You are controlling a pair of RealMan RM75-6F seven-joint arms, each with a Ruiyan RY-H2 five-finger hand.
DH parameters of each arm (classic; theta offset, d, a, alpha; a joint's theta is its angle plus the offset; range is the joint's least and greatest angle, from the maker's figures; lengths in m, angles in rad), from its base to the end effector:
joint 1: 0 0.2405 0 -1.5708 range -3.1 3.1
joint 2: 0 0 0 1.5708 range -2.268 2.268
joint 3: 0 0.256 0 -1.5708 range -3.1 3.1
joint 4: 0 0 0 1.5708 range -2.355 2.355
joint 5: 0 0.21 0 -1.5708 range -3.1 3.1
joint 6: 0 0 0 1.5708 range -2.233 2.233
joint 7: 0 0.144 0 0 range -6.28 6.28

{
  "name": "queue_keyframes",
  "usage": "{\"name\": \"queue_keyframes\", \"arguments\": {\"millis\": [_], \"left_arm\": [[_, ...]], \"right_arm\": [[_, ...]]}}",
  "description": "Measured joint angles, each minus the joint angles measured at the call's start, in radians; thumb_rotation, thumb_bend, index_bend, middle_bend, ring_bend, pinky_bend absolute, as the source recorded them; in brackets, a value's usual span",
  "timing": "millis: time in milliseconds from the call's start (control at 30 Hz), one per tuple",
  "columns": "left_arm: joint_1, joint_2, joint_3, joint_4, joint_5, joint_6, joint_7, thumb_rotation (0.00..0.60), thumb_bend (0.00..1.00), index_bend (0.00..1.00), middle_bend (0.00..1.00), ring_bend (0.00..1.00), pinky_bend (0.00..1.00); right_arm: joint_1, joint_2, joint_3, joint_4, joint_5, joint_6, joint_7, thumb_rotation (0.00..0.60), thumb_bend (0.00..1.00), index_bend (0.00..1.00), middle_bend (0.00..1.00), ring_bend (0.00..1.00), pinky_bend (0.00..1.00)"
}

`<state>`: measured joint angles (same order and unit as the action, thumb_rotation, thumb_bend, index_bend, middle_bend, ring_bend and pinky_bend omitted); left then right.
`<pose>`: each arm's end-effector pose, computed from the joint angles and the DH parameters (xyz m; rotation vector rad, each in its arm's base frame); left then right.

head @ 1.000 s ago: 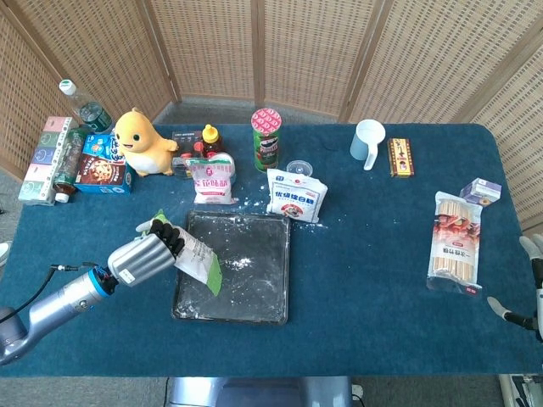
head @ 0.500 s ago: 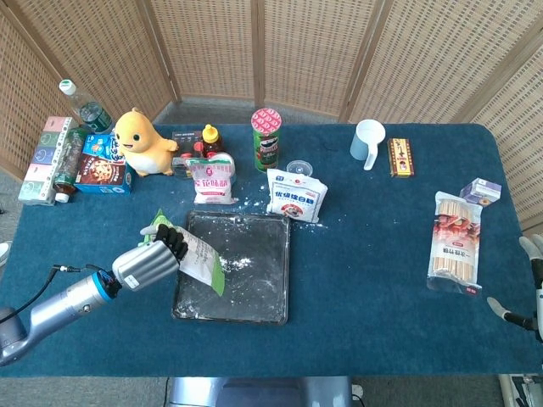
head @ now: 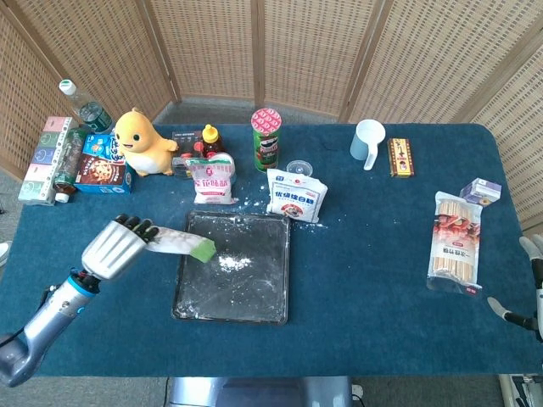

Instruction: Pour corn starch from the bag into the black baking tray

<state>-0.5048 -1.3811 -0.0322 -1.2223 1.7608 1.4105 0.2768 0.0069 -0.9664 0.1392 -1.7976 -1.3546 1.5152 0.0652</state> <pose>-0.2326 0.2963 0.0795 -1.8727 -0.1468 -0.9495 -0.3062 -0.1716 0.2125 1.1351 -0.9810 0.9398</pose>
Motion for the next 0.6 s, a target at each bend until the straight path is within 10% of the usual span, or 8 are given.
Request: {"name": "queue_keyframes", "arguments": {"millis": [300, 600], "left_arm": [[0.088, -0.173, -0.031, 0.148, -0.194, 0.009, -0.390, 0.600, 0.49, 0.69, 0.59, 0.60, 0.60], [0.109, -0.313, -0.061, 0.254, -0.265, -0.014, -0.523, 0.600, 0.45, 0.67, 0.54, 0.52, 0.49]], "right_arm": [[0.005, -0.008, -0.002, 0.001, 0.004, -0.008, -0.017, 0.600, 0.05, 0.00, 0.00, 0.00, 0.00], [0.007, -0.008, -0.001, 0.003, 0.009, -0.013, -0.019, 0.600, 0.05, 0.00, 0.00, 0.00, 0.00]]}}
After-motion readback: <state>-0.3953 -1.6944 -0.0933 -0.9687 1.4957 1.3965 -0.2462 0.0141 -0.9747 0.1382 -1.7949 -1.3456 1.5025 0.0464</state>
